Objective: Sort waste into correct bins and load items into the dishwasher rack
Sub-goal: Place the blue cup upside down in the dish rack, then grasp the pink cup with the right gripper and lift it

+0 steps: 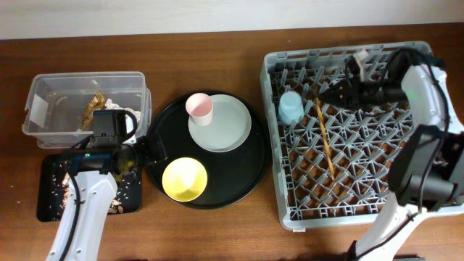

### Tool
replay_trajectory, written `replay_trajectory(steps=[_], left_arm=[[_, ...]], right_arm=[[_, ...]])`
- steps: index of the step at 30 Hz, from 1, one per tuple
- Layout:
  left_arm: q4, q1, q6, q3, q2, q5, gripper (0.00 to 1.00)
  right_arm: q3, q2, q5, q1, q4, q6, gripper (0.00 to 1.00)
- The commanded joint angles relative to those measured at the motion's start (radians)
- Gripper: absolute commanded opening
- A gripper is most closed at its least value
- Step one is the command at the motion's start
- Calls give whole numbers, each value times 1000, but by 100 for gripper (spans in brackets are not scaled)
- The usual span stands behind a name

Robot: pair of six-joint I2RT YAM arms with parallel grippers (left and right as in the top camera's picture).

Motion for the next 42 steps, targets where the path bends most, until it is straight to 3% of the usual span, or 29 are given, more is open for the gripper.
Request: replay_trajectory(steps=[1, 8, 10, 17, 23, 42], left_arm=[[1, 4, 1, 14, 0, 10, 99], [1, 4, 1, 14, 0, 10, 99], [1, 4, 1, 14, 0, 10, 99], [1, 4, 1, 14, 0, 10, 99], [1, 4, 1, 14, 0, 10, 99], [2, 4, 1, 14, 0, 10, 99]], right_arm=[[77, -121, 138, 83, 0, 74, 34], [94, -233, 435, 418, 159, 204, 34], [92, -224, 558, 572, 235, 216, 35], [91, -140, 945, 895, 431, 215, 38], [91, -34, 953, 971, 513, 214, 38], [82, 150, 811, 970, 630, 211, 30]])
